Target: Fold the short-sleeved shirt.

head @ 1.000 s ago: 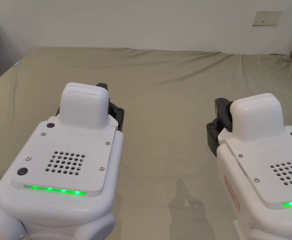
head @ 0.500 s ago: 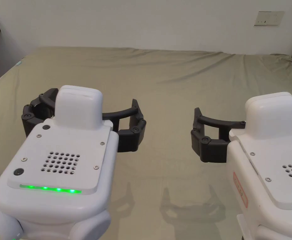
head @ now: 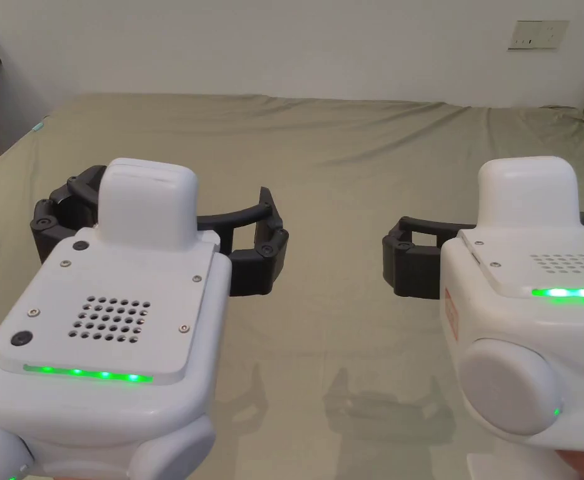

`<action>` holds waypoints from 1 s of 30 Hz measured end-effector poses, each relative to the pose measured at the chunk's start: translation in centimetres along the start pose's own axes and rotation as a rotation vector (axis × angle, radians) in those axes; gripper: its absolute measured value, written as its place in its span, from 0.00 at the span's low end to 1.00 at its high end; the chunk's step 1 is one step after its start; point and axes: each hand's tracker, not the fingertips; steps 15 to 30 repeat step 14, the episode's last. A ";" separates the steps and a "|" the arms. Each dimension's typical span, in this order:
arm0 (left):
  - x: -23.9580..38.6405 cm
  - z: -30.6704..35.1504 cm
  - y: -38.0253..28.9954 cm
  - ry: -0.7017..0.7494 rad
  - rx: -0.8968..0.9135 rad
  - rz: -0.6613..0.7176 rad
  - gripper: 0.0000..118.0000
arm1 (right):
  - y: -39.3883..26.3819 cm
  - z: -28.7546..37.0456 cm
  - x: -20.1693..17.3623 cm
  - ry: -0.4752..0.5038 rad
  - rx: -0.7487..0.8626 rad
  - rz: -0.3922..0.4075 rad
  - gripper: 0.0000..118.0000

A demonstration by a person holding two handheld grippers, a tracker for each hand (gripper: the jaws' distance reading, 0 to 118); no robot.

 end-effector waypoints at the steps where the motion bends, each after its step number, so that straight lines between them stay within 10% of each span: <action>1: 0.0 0.0 0.0 0.000 0.001 0.000 1.00 | -0.1 0.1 0.0 0.009 0.000 -0.003 1.00; 30: -0.2 -0.1 -0.1 -0.003 -0.009 -0.011 1.00 | -0.3 0.0 1.0 0.184 -0.027 -0.064 1.00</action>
